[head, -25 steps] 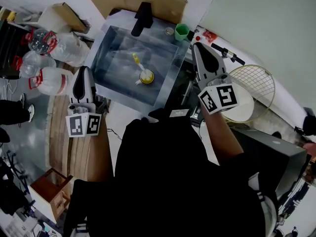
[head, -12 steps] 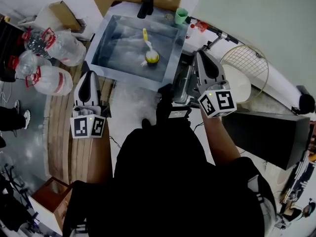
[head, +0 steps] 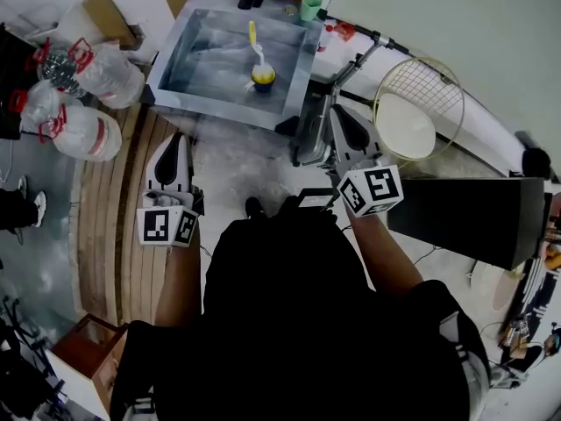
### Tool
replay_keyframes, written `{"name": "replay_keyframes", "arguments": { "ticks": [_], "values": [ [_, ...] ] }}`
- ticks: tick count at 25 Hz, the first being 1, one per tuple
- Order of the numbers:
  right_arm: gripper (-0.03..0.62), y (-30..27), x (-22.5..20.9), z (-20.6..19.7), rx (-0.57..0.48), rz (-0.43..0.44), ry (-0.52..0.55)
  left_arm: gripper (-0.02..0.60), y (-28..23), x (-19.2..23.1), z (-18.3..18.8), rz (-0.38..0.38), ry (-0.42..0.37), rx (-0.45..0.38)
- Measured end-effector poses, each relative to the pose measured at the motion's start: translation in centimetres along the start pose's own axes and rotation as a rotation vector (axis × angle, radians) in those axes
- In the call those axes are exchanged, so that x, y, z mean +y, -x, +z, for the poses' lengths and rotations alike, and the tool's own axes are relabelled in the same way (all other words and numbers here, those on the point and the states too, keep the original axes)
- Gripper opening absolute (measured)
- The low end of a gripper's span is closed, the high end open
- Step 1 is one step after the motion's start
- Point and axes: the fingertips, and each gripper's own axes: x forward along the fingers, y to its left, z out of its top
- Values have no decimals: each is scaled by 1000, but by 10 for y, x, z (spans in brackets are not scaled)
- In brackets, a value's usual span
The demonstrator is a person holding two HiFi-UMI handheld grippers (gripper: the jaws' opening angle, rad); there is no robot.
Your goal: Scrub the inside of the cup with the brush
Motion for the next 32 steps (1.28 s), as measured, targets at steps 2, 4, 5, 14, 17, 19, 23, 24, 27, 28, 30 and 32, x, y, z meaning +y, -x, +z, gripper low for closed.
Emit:
{"name": "replay_keyframes", "arguments": {
  "ticks": [2,4,5,14,17,19,23,24,27,28,30,32],
  "values": [
    [31,10,2,-6,8,19,-7,25,6,-14,-3,-5,-8,10],
    [31,18,5,-9,11,43,-14,25,11,-27,-9,-8,-19,31],
    [31,22,6,-10,12,57,-17,25,14,-35,-12,-7,-24,45],
    [26,78,-11,-32,39,141,-59,25,49,-113,-37,18,-20,136],
    [25,93,-15,-47,53,157,-73,25,59,-133,-48,10,-28,162],
    [25,98,-12,-52,63,171,-69,25,63,-139,-55,14,-23,180],
    [25,104,-6,-46,52,166,-59,25,65,-137,-58,24,-4,182],
    [25,104,-5,-43,48,162,-55,25,63,-135,-57,22,0,177],
    [23,99,0,-36,43,152,-50,25,57,-127,-46,5,-5,161],
    [24,98,4,-34,41,150,-49,23,57,-123,-42,2,-8,155],
    [23,93,14,-32,39,152,-47,21,58,-111,-38,7,-2,145],
    [23,87,23,-33,42,156,-48,20,60,-100,-37,15,13,141]
  ]
}}
